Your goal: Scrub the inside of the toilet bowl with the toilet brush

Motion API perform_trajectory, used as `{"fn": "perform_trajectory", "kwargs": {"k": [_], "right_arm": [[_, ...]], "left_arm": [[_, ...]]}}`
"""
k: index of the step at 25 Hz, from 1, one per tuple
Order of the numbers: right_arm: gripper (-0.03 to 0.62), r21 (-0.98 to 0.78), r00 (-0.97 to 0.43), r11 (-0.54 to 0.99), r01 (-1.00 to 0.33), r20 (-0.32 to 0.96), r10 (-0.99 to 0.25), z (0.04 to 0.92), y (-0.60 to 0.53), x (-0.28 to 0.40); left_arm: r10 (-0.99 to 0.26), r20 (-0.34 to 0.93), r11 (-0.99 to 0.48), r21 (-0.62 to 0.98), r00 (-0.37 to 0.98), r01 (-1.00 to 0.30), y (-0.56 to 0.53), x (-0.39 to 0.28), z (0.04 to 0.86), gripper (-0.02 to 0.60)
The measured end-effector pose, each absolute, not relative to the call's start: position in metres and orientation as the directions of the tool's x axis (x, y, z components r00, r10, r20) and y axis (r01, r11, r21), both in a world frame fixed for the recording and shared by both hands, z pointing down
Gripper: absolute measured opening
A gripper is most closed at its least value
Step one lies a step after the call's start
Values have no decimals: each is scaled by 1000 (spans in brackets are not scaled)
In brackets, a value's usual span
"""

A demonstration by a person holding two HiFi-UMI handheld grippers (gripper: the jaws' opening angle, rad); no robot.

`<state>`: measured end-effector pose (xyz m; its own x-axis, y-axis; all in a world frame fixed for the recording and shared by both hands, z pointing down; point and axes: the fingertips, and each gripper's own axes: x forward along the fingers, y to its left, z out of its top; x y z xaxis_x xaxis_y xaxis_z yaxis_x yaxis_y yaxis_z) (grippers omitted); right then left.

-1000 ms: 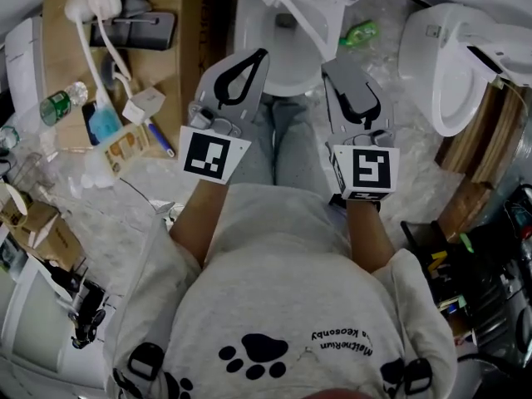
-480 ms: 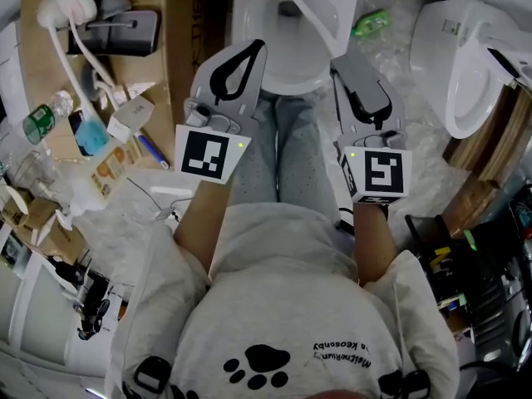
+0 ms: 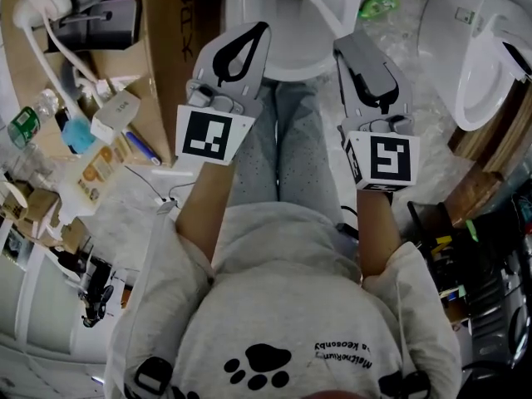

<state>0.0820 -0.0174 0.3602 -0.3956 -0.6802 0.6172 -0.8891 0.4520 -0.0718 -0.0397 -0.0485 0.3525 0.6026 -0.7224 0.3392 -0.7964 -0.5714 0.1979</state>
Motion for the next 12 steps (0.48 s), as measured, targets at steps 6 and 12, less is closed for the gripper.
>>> {"fn": "perform_trajectory", "kwargs": {"k": [6,12], "right_arm": [[155,-78,-392,451,-889,639,-662,380,-9,82],[155,-77,-375,444,-893,673,-637,405,-1,87]], "left_arm": [[-706,360,-575,210,609,-791,-44,-37,373,-2],[-694,386,-567,227,607,-792,-41,-38,393,-2]]}}
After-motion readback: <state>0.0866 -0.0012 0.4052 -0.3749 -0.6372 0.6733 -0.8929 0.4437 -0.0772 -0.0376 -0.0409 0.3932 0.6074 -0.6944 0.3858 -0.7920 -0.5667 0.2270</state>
